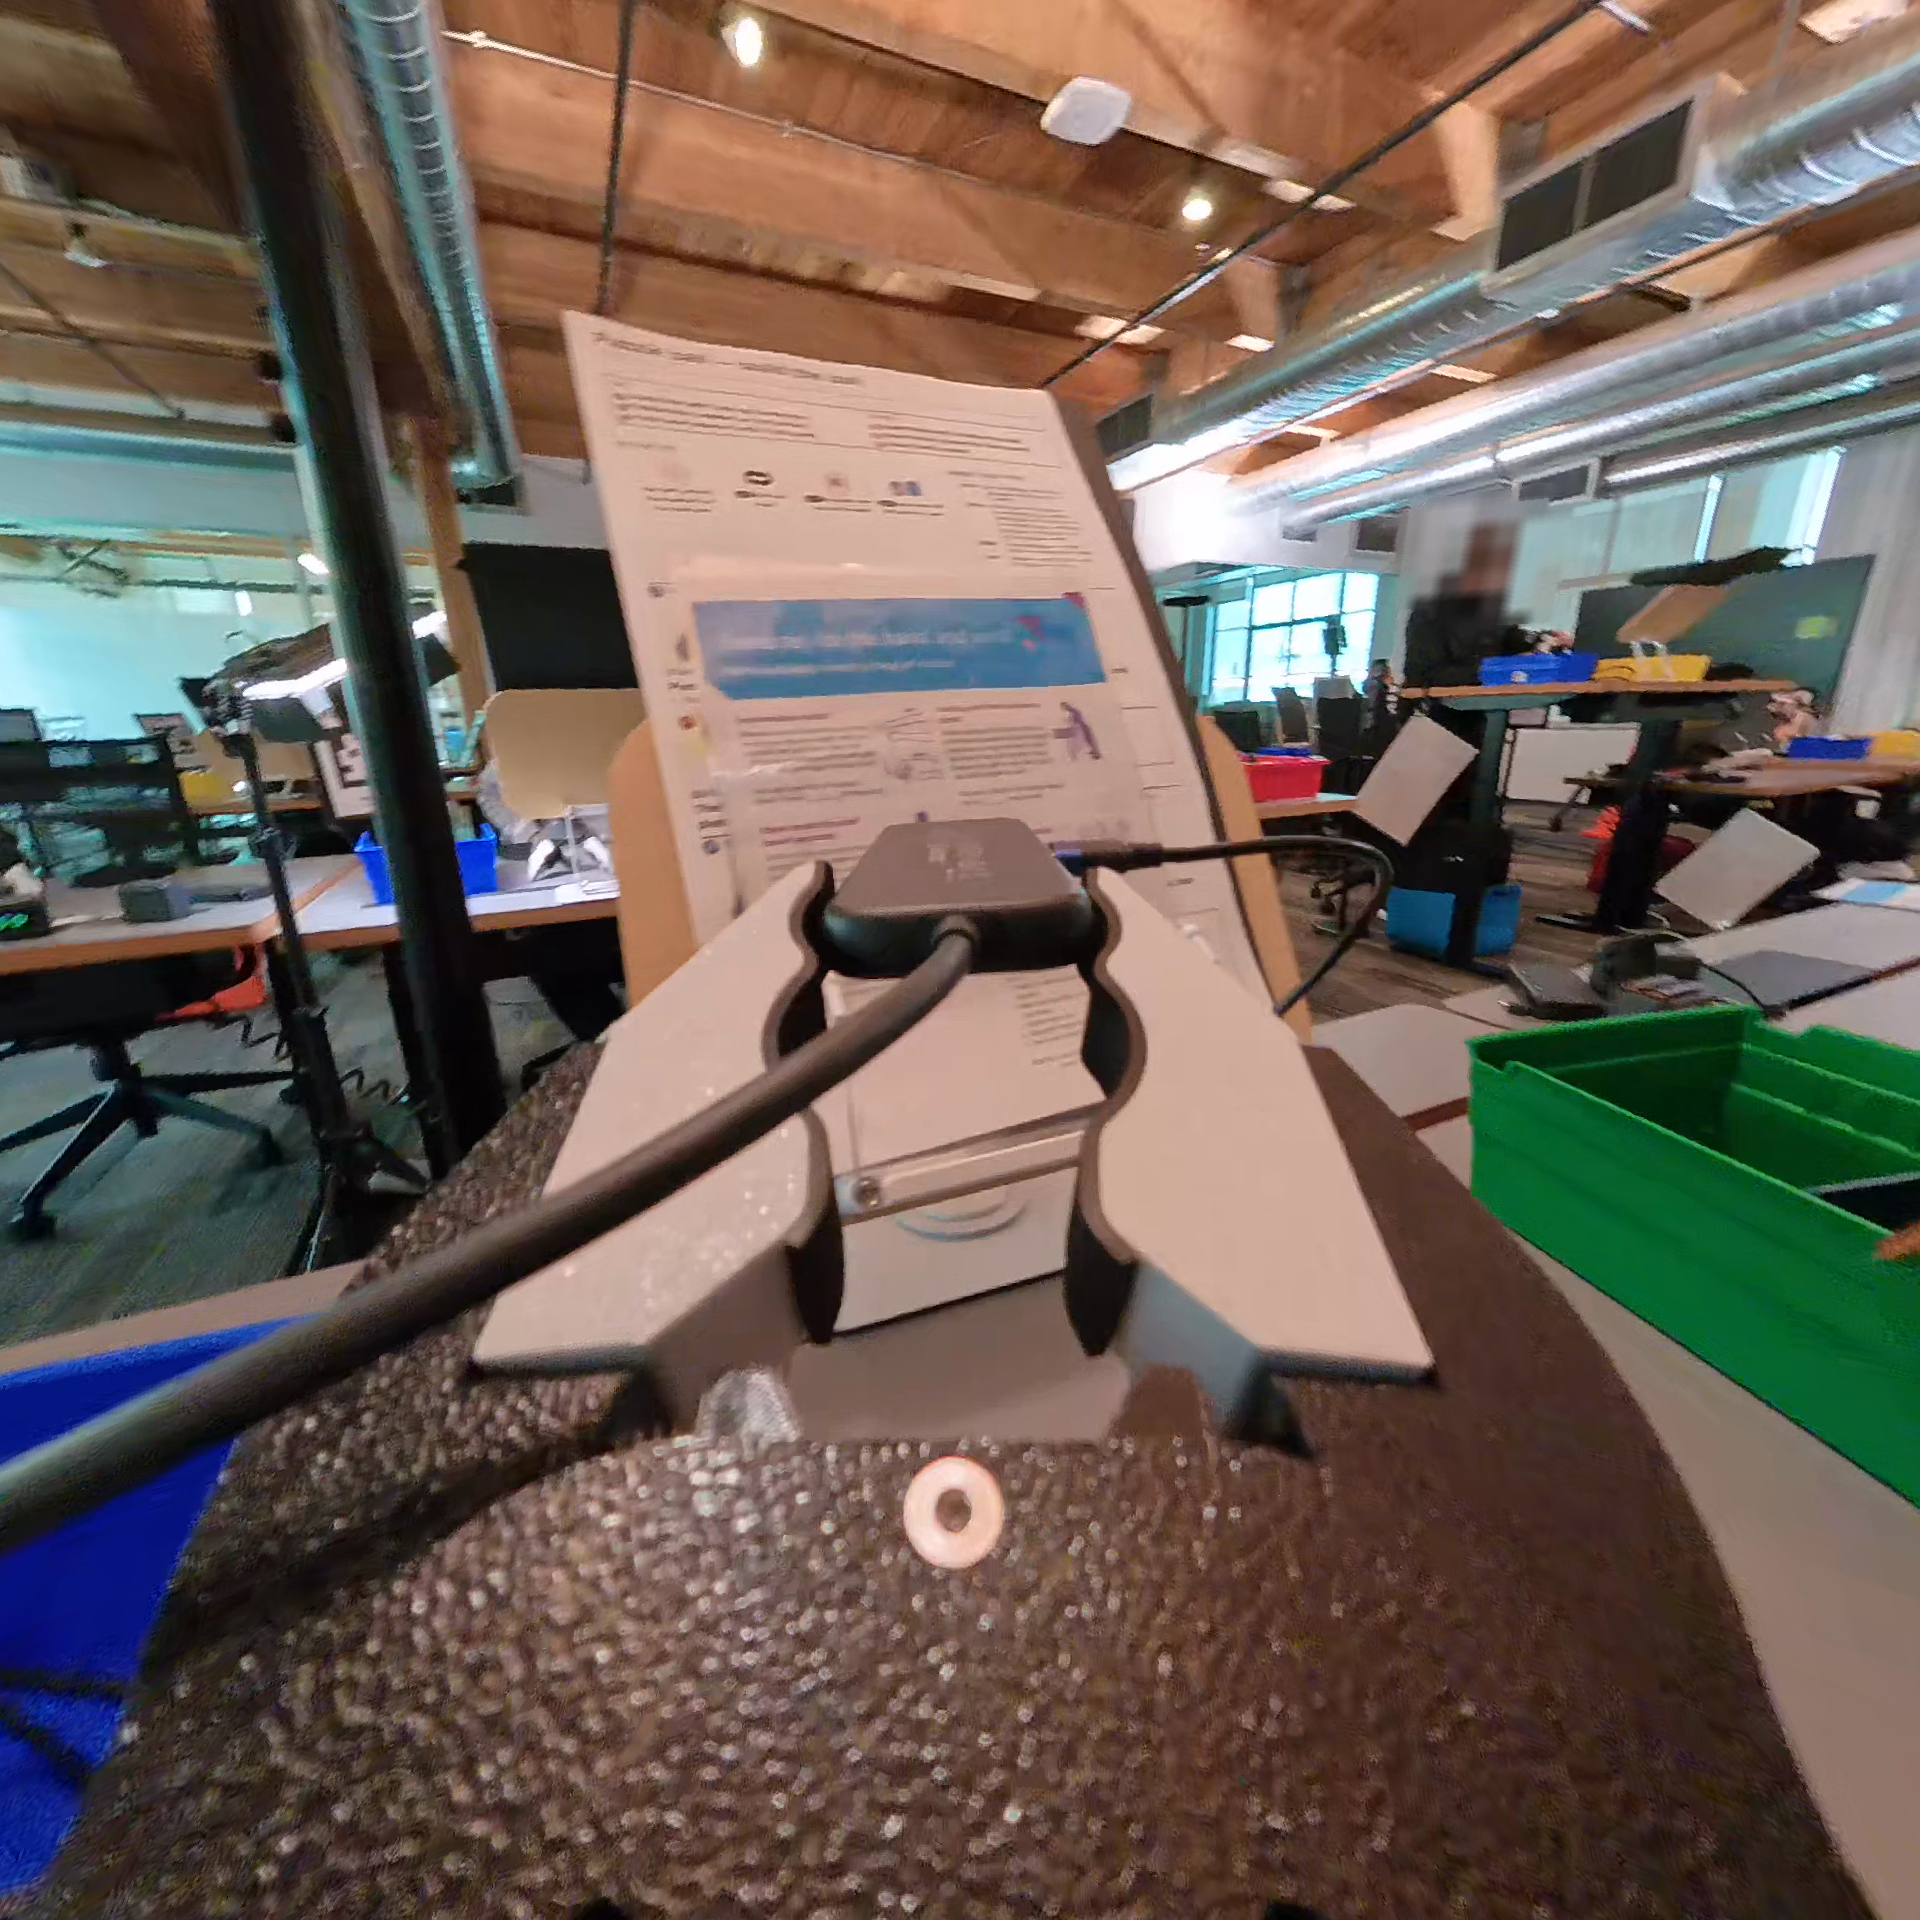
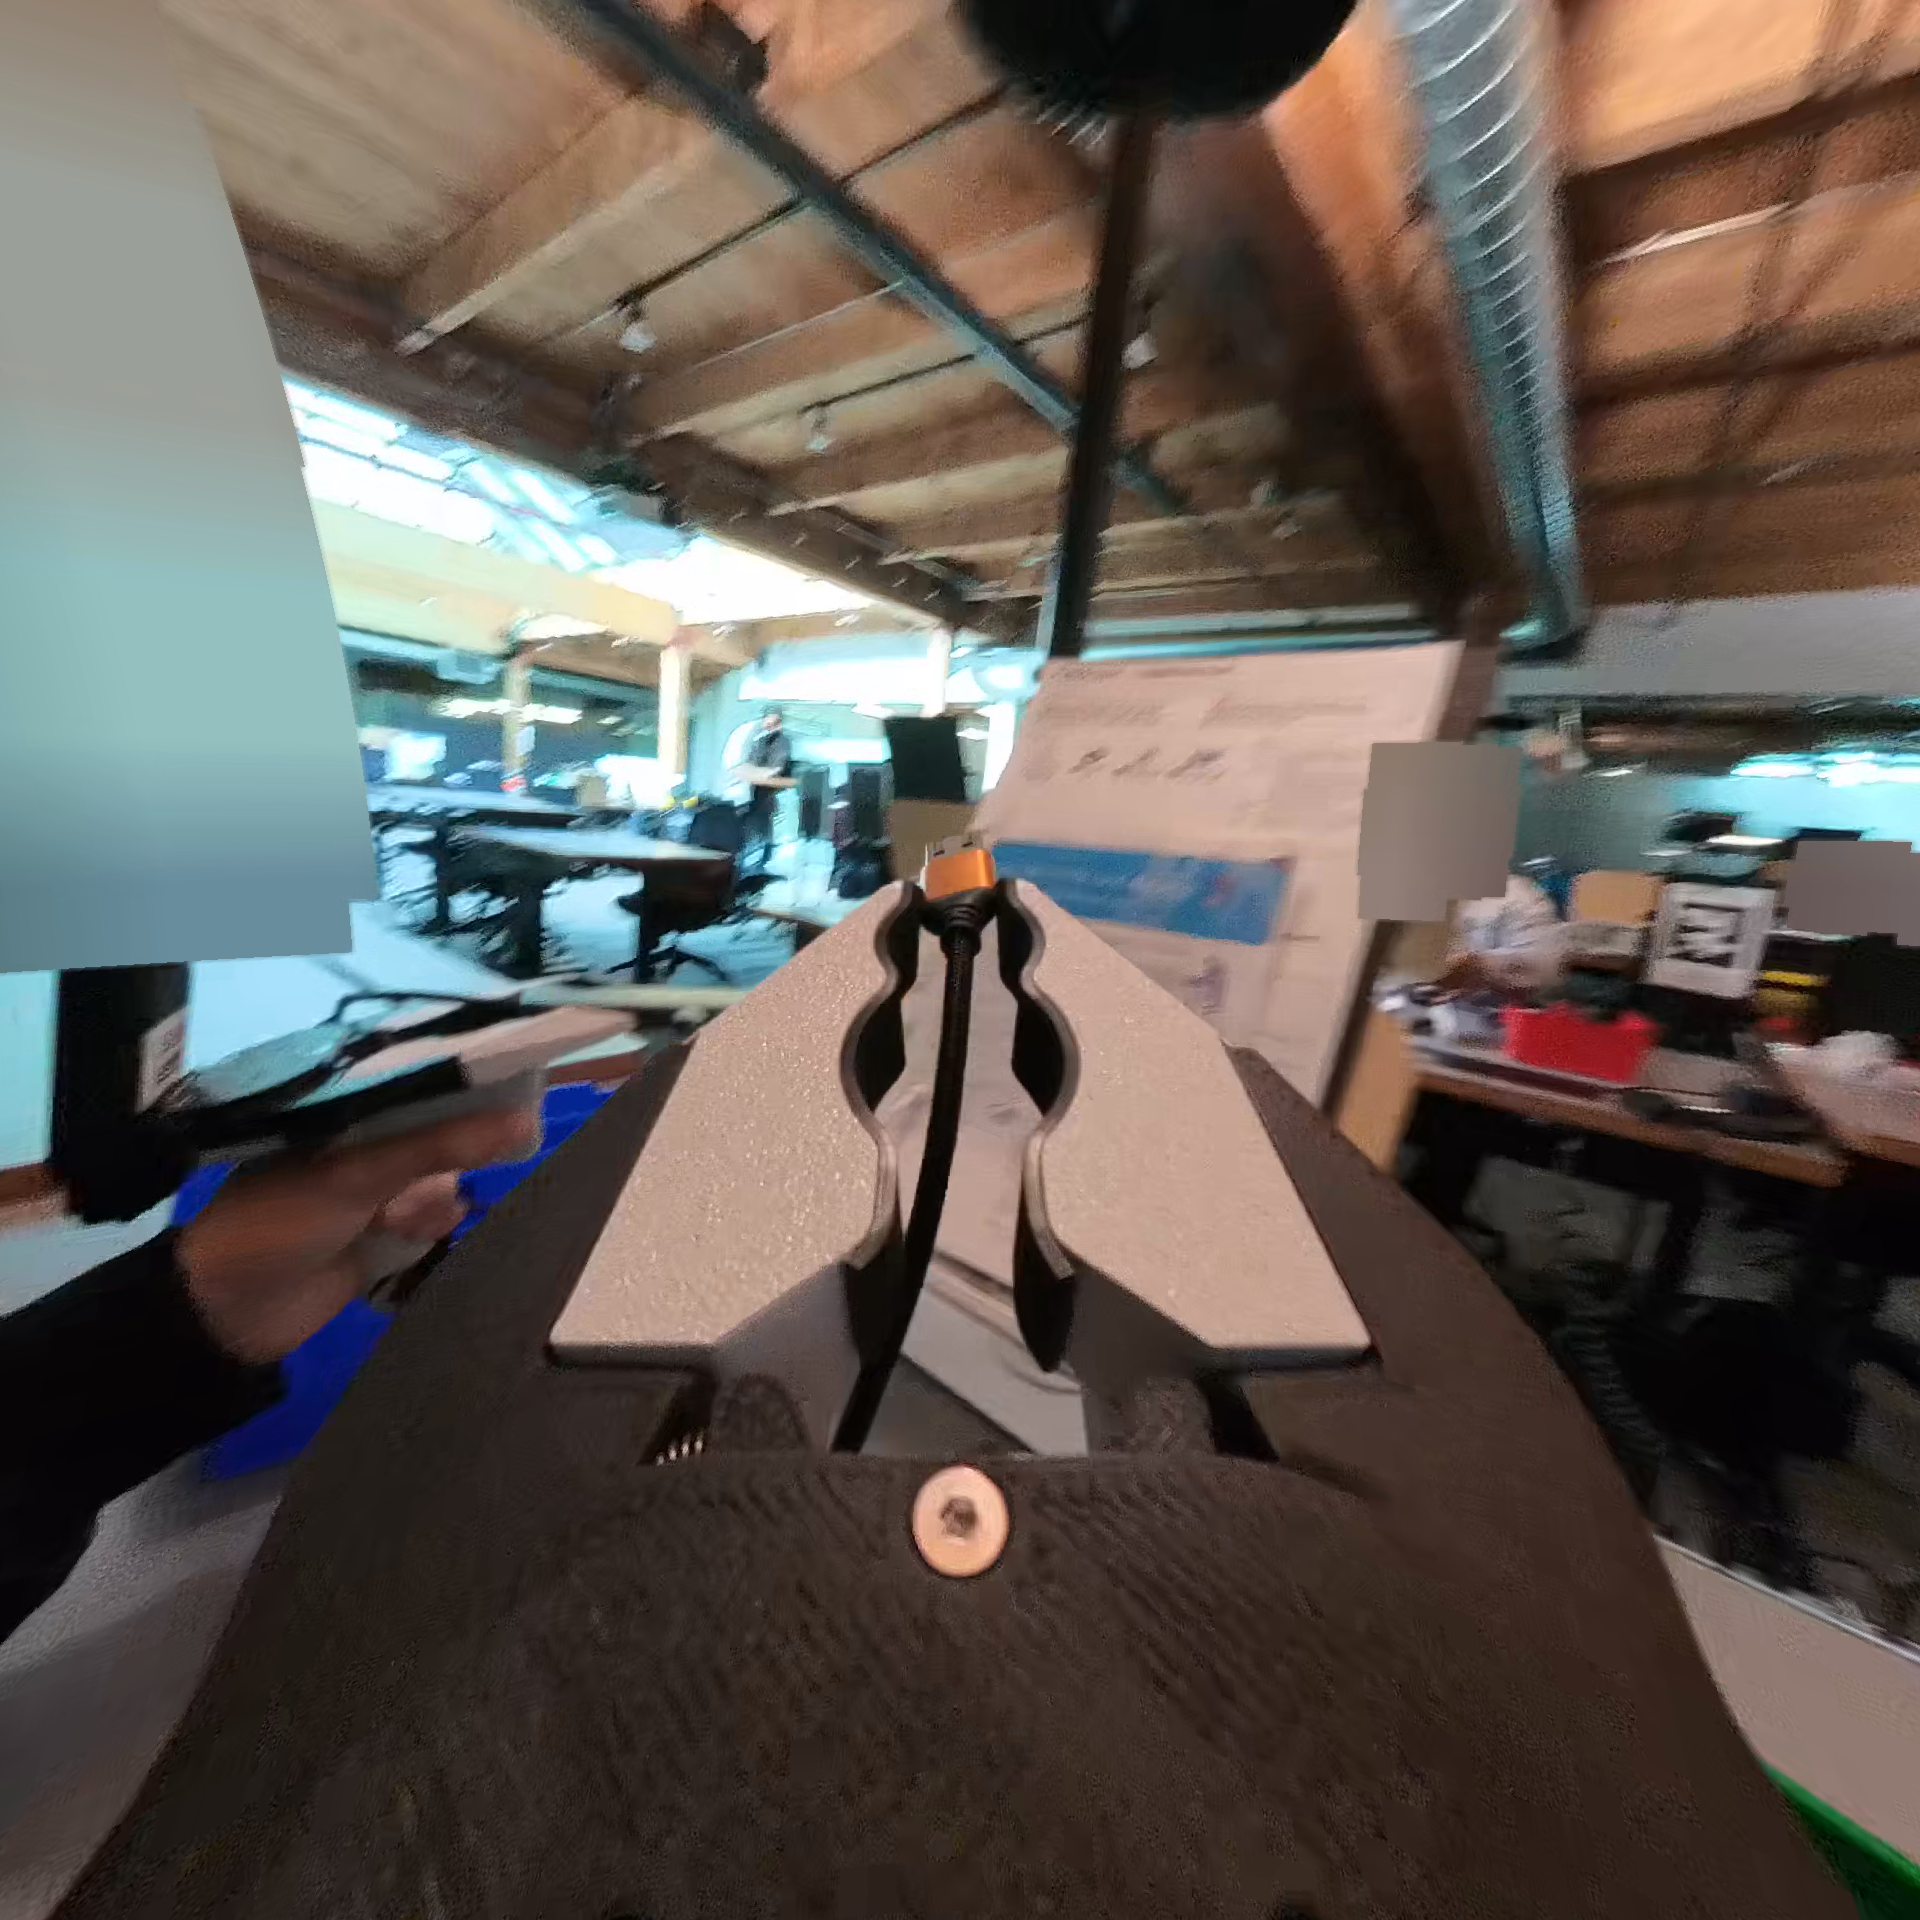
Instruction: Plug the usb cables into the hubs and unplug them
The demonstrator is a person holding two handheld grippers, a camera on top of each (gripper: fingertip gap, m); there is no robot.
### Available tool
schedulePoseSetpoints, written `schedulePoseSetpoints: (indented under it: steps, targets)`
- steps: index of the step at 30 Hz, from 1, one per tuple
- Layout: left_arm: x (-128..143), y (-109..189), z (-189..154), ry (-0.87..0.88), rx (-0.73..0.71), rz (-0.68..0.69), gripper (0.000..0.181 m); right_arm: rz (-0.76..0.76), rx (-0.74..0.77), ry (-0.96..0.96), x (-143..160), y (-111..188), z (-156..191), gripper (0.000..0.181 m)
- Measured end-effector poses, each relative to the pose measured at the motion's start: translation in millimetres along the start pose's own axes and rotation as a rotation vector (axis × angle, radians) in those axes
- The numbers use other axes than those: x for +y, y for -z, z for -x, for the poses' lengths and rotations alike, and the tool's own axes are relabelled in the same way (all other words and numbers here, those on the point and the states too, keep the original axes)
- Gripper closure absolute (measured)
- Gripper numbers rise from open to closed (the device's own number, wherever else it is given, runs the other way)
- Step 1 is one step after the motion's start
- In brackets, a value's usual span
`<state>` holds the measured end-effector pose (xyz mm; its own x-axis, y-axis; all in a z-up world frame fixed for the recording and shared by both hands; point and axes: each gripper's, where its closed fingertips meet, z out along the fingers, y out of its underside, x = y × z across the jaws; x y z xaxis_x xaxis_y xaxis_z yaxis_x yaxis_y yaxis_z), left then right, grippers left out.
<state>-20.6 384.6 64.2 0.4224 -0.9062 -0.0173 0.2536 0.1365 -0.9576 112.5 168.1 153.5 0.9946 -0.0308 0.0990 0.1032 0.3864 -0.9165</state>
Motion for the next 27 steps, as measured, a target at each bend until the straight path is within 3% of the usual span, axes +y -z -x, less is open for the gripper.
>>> schedulePoseSetpoints:
  steps: [5, 7, 13, 17, 24, 27]
  targets:
    - [2, -6, -31, -0.031, 0.087, 0.018, 0.137, -0.057, 0.227, 0.020, -46, 63, -50, 0.167]
    - [1, -7, -37, -0.021, 0.113, 0.018, 0.137, -0.017, 0.293, 0.009, -46, 80, -66, 0.167]
    - [6, -9, -48, 0.013, 0.161, 0.041, 0.136, 0.443, 0.419, -0.069, 45, 107, -113, 0.168]
    - [10, -11, -59, 0.034, 0.210, 0.056, 0.137, 0.582, 0.364, -0.165, 95, 111, -123, 0.172]
    - [14, -12, -69, 0.039, 0.251, 0.080, 0.137, 0.503, 0.332, -0.186, 92, 104, -127, 0.175]
    - [15, -12, -71, 0.043, 0.261, 0.086, 0.137, 0.579, 0.318, -0.183, 103, 111, -125, 0.175]
